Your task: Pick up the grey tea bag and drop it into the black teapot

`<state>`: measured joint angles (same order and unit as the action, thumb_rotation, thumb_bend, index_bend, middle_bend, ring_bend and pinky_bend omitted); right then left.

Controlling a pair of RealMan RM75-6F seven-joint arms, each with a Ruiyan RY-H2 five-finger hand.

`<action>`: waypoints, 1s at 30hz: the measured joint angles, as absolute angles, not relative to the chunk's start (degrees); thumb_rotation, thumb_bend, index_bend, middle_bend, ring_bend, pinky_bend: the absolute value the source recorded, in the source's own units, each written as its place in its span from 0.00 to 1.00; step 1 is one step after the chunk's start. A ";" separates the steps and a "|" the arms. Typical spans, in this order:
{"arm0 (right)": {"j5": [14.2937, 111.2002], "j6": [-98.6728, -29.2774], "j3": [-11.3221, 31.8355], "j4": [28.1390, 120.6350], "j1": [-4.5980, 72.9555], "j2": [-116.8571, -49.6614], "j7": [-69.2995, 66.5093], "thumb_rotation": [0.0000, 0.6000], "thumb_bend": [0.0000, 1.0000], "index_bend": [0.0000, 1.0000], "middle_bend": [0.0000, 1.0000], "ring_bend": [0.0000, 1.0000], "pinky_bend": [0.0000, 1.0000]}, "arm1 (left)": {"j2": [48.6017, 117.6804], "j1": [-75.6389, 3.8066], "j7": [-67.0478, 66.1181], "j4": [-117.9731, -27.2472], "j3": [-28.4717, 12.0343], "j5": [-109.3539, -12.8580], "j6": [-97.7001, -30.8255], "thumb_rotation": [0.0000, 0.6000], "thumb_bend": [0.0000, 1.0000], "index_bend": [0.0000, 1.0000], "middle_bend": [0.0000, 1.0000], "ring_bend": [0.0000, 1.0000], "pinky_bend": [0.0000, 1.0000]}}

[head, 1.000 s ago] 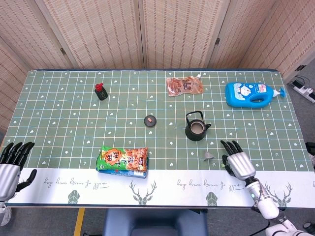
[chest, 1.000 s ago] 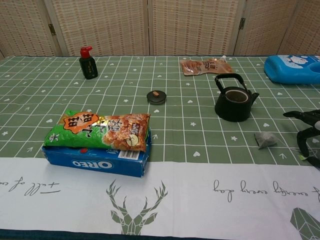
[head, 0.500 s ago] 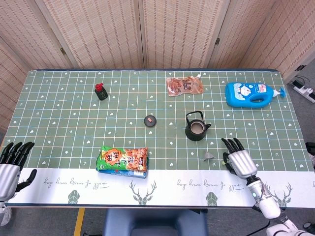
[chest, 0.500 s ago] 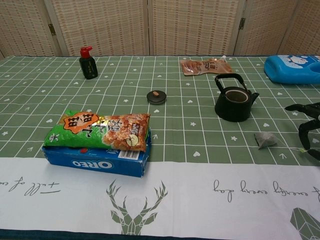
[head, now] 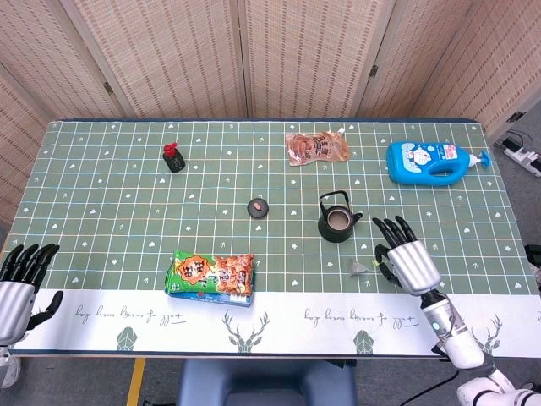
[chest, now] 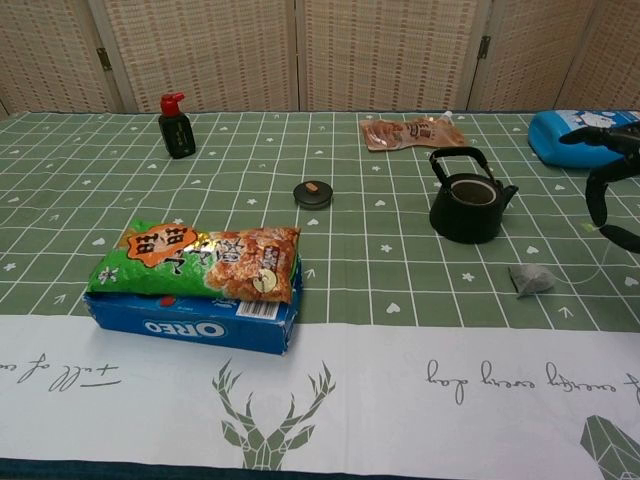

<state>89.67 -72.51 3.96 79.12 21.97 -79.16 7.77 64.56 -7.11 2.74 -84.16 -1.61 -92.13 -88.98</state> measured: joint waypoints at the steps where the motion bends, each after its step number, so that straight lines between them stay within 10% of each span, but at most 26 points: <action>1: 89.43 -72.47 4.58 81.03 22.33 -78.20 8.98 1.00 0.45 0.70 0.09 0.08 0.00 | 64.56 -7.12 2.73 -84.16 -1.62 -92.10 -88.95 1.00 0.39 0.02 0.07 0.04 0.00; 30: 64.30 -64.66 20.69 101.61 35.17 -67.09 29.41 1.00 0.45 0.70 0.10 0.10 0.00 | 64.31 -7.47 2.91 -84.33 -1.74 -91.03 -87.64 1.00 0.39 0.02 0.07 0.04 0.00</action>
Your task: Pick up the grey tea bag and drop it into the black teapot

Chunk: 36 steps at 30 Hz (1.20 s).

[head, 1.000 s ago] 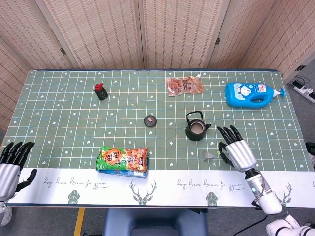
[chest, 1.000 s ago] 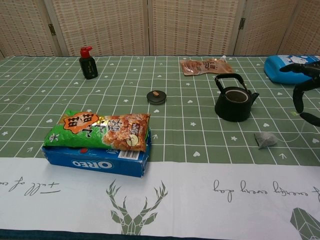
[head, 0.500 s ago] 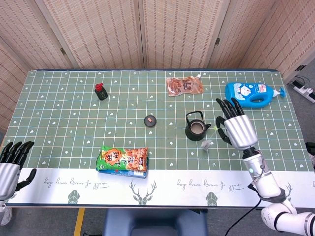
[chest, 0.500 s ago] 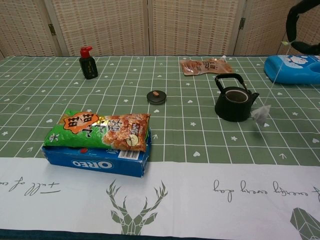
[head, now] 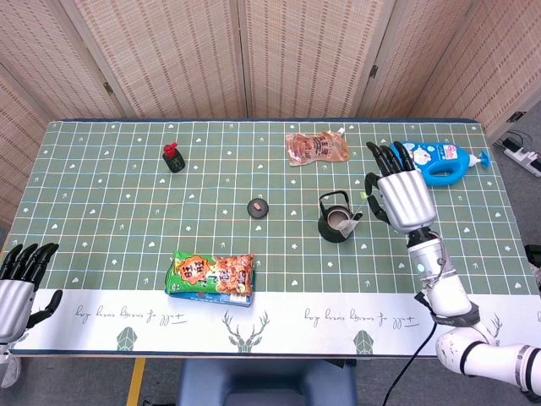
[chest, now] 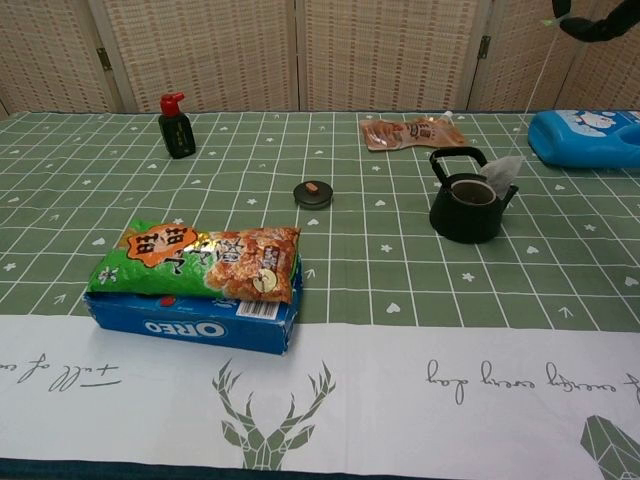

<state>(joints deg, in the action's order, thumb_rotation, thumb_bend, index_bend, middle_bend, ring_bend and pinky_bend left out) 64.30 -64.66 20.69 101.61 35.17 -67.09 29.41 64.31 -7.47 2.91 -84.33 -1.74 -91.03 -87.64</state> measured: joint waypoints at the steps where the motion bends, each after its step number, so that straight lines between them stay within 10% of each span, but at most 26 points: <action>1: 63.59 -64.29 20.82 101.05 35.67 -67.33 29.45 1.00 0.45 0.70 0.10 0.10 0.00 | 64.29 -7.48 2.96 -84.33 -1.76 -90.99 -87.62 1.00 0.39 0.02 0.07 0.04 0.00; 36: 54.26 -55.43 17.78 83.54 48.35 -79.15 28.56 1.00 0.45 0.70 0.10 0.11 0.00 | 62.71 -6.54 6.91 -84.45 -2.44 -90.35 -89.56 1.00 0.39 0.03 0.07 0.04 0.00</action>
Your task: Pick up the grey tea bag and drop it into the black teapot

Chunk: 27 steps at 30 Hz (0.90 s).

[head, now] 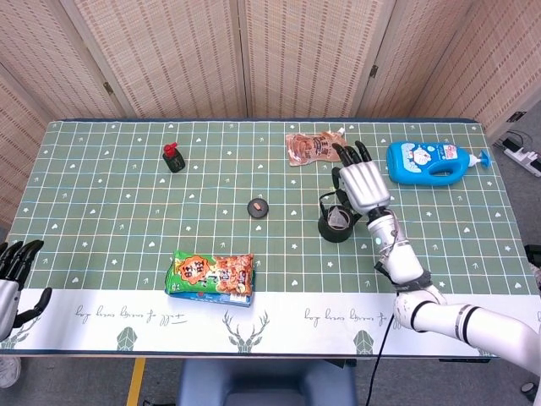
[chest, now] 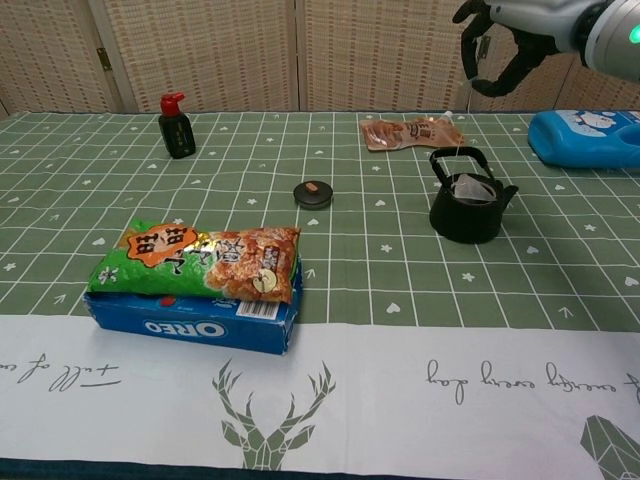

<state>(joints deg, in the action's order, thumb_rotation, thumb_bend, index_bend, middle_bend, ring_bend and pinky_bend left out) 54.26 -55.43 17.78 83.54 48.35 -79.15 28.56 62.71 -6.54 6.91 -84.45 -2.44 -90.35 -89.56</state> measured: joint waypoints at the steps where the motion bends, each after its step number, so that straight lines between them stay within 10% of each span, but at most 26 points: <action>1: 54.44 -55.51 17.45 83.73 48.25 -79.14 28.49 1.00 0.45 0.70 0.10 0.11 0.00 | 62.69 -6.49 6.91 -84.46 -2.42 -90.42 -89.61 1.00 0.39 0.03 0.07 0.04 0.00; 20: 62.81 -52.88 10.47 86.80 48.03 -81.06 26.93 1.00 0.45 0.64 0.08 0.10 0.00 | 62.65 -6.35 6.89 -84.74 -2.48 -90.49 -89.78 1.00 0.39 0.03 0.07 0.04 0.00; 27: 60.22 -51.10 8.88 87.98 49.92 -83.06 33.62 1.00 0.44 0.26 0.00 0.03 0.00 | 62.11 -5.98 7.49 -84.99 -2.25 -90.97 -90.31 1.00 0.40 0.05 0.07 0.04 0.00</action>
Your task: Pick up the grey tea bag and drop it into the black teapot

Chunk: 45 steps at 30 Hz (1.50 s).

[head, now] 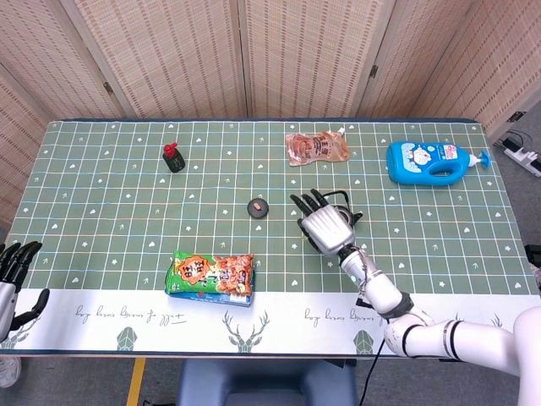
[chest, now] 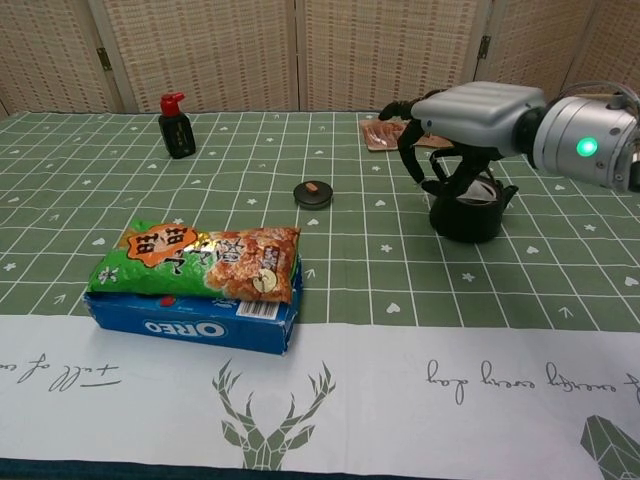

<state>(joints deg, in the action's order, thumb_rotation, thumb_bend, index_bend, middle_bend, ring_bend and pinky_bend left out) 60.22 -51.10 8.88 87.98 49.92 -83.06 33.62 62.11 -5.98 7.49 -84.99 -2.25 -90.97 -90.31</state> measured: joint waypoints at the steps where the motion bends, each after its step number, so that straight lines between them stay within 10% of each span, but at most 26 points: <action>1: 59.00 -50.80 8.65 88.60 50.25 -83.17 34.81 1.00 0.42 0.15 0.00 0.02 0.00 | 62.09 -5.94 7.54 -85.00 -2.24 -91.01 -90.40 1.00 0.40 0.05 0.07 0.04 0.00; 5: 55.75 -50.91 7.89 91.73 51.03 -82.84 38.69 1.00 0.34 0.00 0.00 0.00 0.00 | 62.15 -5.98 7.39 -84.98 -2.33 -90.79 -90.19 1.00 0.40 0.05 0.07 0.04 0.00; 21: 48.67 -58.89 6.76 107.00 49.14 -67.70 44.47 1.00 0.34 0.00 0.03 0.05 0.00 | 63.01 -6.53 5.13 -84.82 -2.59 -90.02 -88.79 1.00 0.40 0.03 0.07 0.04 0.00; 28: 45.23 -58.90 6.94 105.96 48.97 -65.47 43.57 1.00 0.34 0.00 0.65 0.62 0.52 | 63.16 -6.56 5.07 -84.85 -2.65 -89.96 -88.79 1.00 0.40 0.02 0.07 0.04 0.00; 45: 18.02 -44.94 4.23 102.37 59.15 -63.68 41.75 1.00 0.34 0.13 0.78 0.76 0.58 | 63.07 -6.40 7.05 -84.19 -2.92 -90.40 -89.80 1.00 0.40 0.01 0.07 0.08 0.01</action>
